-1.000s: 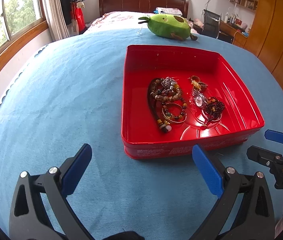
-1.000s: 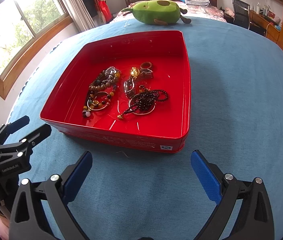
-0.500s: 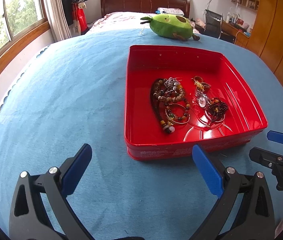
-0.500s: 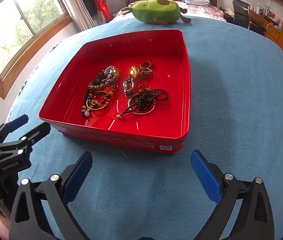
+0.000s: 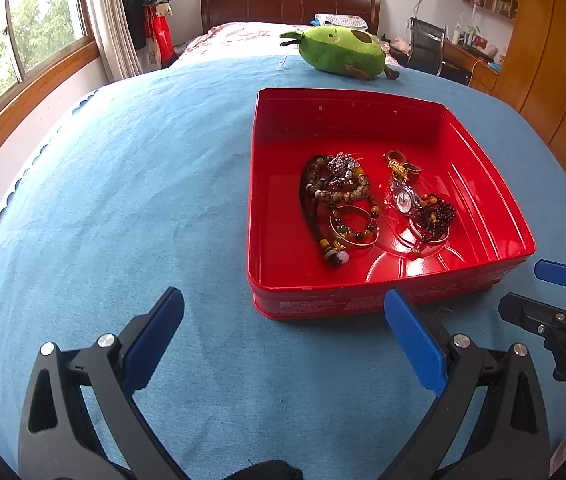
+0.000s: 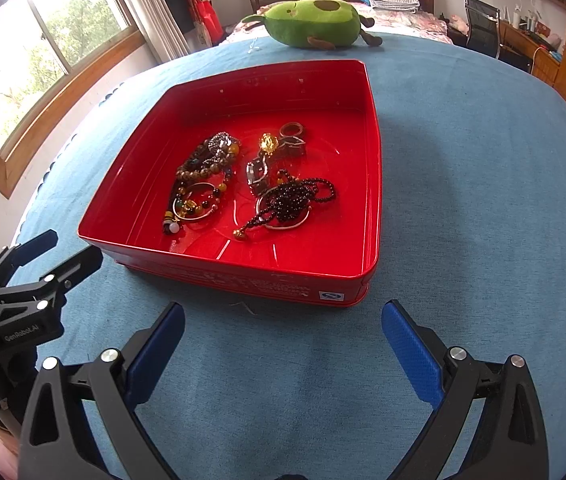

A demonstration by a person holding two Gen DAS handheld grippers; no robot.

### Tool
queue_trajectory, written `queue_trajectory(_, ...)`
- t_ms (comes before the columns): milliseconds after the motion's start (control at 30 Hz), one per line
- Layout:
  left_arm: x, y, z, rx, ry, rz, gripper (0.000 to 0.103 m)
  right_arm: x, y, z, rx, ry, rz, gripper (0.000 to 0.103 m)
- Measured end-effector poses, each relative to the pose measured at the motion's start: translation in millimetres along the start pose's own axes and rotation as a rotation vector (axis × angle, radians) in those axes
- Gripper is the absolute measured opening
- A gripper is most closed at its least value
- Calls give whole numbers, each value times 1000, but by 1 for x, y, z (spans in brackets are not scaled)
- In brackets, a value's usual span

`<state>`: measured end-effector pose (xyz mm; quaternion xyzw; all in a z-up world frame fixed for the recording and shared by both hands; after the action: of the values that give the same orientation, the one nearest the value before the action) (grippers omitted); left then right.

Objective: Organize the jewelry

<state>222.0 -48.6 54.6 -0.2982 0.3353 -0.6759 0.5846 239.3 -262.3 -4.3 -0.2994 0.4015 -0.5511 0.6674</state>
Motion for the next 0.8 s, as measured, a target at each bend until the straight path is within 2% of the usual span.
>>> queue_trajectory(800,0,1,0,-2,0,6,100,0,0,0,-1,-1,-1,99)
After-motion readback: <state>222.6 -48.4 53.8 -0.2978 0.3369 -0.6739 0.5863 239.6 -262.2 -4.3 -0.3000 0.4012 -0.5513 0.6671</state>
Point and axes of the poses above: each gripper's, at about its wrist camera, not at the fingertips, and y roughly the way its jaws point, x to its right, z to its top, the point moved 3 cm from there along y, roughly the way its jaws point, and after that the axes turned 1 degree about x, right-handed, at the moved point
